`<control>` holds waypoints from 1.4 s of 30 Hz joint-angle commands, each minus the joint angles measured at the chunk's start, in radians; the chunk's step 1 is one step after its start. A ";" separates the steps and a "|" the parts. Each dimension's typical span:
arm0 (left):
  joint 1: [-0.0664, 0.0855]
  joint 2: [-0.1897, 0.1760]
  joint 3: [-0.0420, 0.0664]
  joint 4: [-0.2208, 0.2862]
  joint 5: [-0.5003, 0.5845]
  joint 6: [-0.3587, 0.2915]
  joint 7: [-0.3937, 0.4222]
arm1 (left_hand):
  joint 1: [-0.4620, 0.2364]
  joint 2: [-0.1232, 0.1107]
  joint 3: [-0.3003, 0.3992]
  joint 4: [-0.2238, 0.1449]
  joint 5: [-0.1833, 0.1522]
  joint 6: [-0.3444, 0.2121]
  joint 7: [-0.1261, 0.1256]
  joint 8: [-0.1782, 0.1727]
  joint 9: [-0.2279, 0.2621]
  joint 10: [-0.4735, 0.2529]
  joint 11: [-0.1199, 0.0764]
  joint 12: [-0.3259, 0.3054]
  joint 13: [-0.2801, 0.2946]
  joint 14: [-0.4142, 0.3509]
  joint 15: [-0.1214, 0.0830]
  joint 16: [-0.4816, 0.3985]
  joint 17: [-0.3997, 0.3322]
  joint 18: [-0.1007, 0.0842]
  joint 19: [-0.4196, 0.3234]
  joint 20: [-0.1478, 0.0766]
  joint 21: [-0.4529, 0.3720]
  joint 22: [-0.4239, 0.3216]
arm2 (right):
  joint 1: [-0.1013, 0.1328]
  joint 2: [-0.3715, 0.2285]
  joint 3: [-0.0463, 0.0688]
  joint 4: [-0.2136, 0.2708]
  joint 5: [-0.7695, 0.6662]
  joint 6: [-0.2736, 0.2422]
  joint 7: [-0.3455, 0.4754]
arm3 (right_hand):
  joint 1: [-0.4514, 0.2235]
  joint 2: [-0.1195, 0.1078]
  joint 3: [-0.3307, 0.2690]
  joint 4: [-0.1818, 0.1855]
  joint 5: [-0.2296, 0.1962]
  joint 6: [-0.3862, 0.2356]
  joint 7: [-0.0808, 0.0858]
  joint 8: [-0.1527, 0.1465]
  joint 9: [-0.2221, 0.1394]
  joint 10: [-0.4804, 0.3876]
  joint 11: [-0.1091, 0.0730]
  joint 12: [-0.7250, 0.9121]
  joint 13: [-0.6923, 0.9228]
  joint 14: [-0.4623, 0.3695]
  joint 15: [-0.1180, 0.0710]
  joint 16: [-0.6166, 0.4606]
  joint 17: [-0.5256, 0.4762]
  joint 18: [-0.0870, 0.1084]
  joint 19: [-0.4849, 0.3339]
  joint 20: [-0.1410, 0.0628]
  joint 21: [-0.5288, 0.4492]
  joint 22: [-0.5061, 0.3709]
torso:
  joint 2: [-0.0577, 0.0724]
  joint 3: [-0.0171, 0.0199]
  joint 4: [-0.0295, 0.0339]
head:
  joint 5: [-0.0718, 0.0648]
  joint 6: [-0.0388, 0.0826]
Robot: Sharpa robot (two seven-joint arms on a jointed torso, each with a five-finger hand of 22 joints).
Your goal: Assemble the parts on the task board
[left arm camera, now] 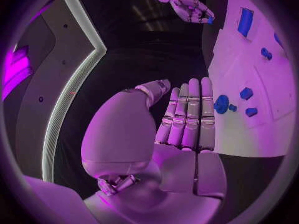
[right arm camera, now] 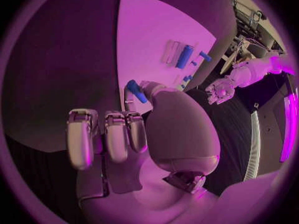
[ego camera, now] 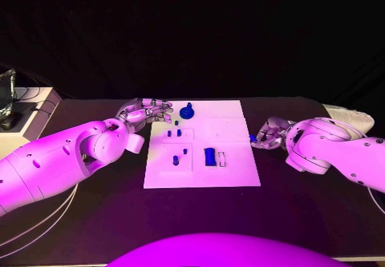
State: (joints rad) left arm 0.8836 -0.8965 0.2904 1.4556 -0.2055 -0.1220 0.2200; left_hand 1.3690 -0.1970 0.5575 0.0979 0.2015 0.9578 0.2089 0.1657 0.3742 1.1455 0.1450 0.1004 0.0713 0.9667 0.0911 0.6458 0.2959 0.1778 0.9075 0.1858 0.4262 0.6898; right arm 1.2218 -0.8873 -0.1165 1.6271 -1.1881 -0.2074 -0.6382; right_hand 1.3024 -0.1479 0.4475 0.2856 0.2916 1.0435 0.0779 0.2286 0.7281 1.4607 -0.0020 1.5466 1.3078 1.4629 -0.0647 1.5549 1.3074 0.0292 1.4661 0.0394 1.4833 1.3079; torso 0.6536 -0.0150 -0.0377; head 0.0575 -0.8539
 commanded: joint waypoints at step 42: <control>0.000 0.002 0.001 0.002 0.006 0.020 -0.004 | -0.015 0.016 0.000 0.023 0.004 -0.002 0.002 -0.006 -0.004 -0.003 0.002 -0.007 0.001 0.006 0.000 -0.009 0.007 0.001 0.005 0.002 -0.012 -0.004 | -0.047 0.156 -0.020 -0.014 0.187 0.042 0.007 | -0.155 -0.018 0.088 -0.062 0.013 0.009 -0.005 0.007 -0.007 0.097 -0.002 -0.002 0.248 0.099 -0.005 0.001 0.222 -0.012 0.087 -0.006 -0.011 0.239 | 0.003 0.0010 0.0004 | 0.004 -0.009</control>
State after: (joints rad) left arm 0.8836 -0.8955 0.2903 1.4554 -0.2054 -0.1192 0.2126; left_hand 1.3577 -0.1857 0.5575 0.1146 0.2015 0.9578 0.2089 0.1657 0.3715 1.1455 0.1450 0.1004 0.0713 0.9667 0.0911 0.6419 0.3017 0.1778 0.9075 0.1858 0.4182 0.6878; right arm 1.1772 -0.7332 -0.1352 1.6125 -0.9951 -0.2030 -0.6337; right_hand 1.1576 -0.1635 0.5368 0.2210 0.3077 1.0488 0.0728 0.2357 0.7220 1.4609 -0.0017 1.5465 1.3073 1.4630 -0.0644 1.5549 1.3073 0.0293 1.4661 0.0395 1.4762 1.3074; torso 0.6569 -0.0133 -0.0374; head 0.0615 -0.8615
